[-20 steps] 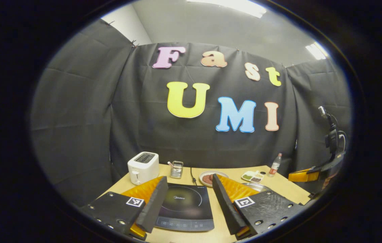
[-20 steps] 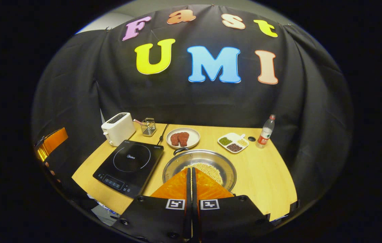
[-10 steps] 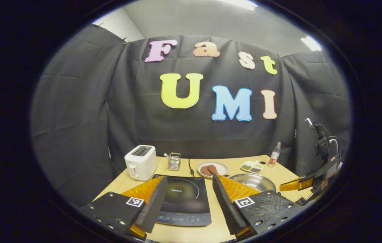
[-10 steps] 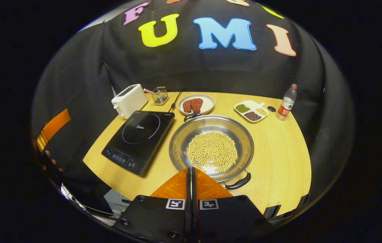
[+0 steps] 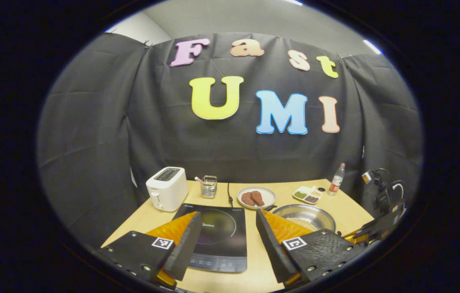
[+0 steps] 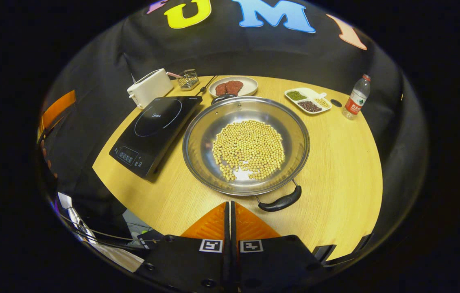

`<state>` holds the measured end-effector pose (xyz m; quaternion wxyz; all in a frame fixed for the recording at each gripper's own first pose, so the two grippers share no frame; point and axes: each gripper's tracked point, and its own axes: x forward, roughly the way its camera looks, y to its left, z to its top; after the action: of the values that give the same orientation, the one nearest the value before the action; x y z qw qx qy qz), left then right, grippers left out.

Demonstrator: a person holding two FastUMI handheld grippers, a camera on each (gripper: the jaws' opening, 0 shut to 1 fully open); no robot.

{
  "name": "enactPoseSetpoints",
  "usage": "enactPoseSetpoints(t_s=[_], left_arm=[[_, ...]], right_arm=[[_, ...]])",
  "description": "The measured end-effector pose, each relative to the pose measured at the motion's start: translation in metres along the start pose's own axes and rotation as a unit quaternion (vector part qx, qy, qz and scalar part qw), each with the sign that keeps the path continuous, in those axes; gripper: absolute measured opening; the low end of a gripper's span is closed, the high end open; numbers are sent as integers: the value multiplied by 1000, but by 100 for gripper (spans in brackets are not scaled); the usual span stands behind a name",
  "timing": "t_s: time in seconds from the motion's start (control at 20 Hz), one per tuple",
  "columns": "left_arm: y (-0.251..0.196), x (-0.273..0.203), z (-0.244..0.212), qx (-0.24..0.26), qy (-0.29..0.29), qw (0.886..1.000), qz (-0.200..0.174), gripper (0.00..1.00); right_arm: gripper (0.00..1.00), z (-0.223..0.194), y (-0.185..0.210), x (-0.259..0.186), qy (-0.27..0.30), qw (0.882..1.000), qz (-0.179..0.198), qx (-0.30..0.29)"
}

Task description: First push the handle of the pot to place it horizontally, then grasp the pot with both hands and set it on the induction cooktop.

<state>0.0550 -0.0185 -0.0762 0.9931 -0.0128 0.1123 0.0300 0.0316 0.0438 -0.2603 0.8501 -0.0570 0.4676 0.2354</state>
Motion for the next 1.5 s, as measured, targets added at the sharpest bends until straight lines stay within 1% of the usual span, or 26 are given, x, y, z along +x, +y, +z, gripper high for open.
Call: enactPoseSetpoints(t_s=[0.05,0.1,0.2,0.3,0.4,0.45,0.5,0.55,0.7,0.75,0.9,0.95,1.0,1.05,1.1,1.15,1.2,1.4,1.5], left_arm=[[-5,2,-2,0,4,1000,-1,79],[-11,5,-4,-3,9,1000,-3,79],[-23,10,-5,-14,16,1000,-8,84],[-28,14,-3,-14,17,1000,-5,79],[-33,16,0,-8,17,1000,-2,79],[-34,17,0,-6,18,1000,0,79],[-36,19,-1,-5,21,1000,1,82],[-37,19,-3,-4,23,1000,3,82],[-42,18,-6,-6,29,1000,9,82],[-43,16,-7,-7,31,999,11,79],[-50,16,-10,-7,36,999,16,79],[-50,16,-12,-5,39,999,19,79],[-52,16,-12,1,40,999,21,82],[-54,16,-12,7,40,999,22,79],[-57,17,-10,11,39,999,22,82],[-59,18,-12,12,38,999,21,82],[-62,18,-12,11,38,999,21,79],[-69,21,-15,8,45,999,29,79],[-74,24,-16,9,47,998,29,79]], right_arm=[[2,-3,-2,5,5,1000,7,8],[2,-6,-5,9,13,1000,11,14],[2,-13,-9,18,27,999,16,17],[2,-19,-12,28,38,999,19,16],[2,-23,-11,35,45,998,25,18],[2,-23,-10,37,45,998,31,22],[0,-22,-10,39,43,998,33,24],[2,-23,-12,41,44,998,33,21],[2,-25,-17,47,46,998,33,16],[2,-25,-18,48,47,998,33,19],[2,-23,-19,53,46,998,38,25],[2,-23,-21,54,46,998,38,24],[2,-23,-23,55,46,998,36,23],[2,-22,-25,56,46,998,37,24],[0,-22,-25,57,45,998,42,29],[2,-20,-26,56,45,997,45,33],[2,-19,-29,57,43,998,45,32],[2,-17,-50,60,34,999,20,9],[2,-15,-58,60,35,999,19,8]])
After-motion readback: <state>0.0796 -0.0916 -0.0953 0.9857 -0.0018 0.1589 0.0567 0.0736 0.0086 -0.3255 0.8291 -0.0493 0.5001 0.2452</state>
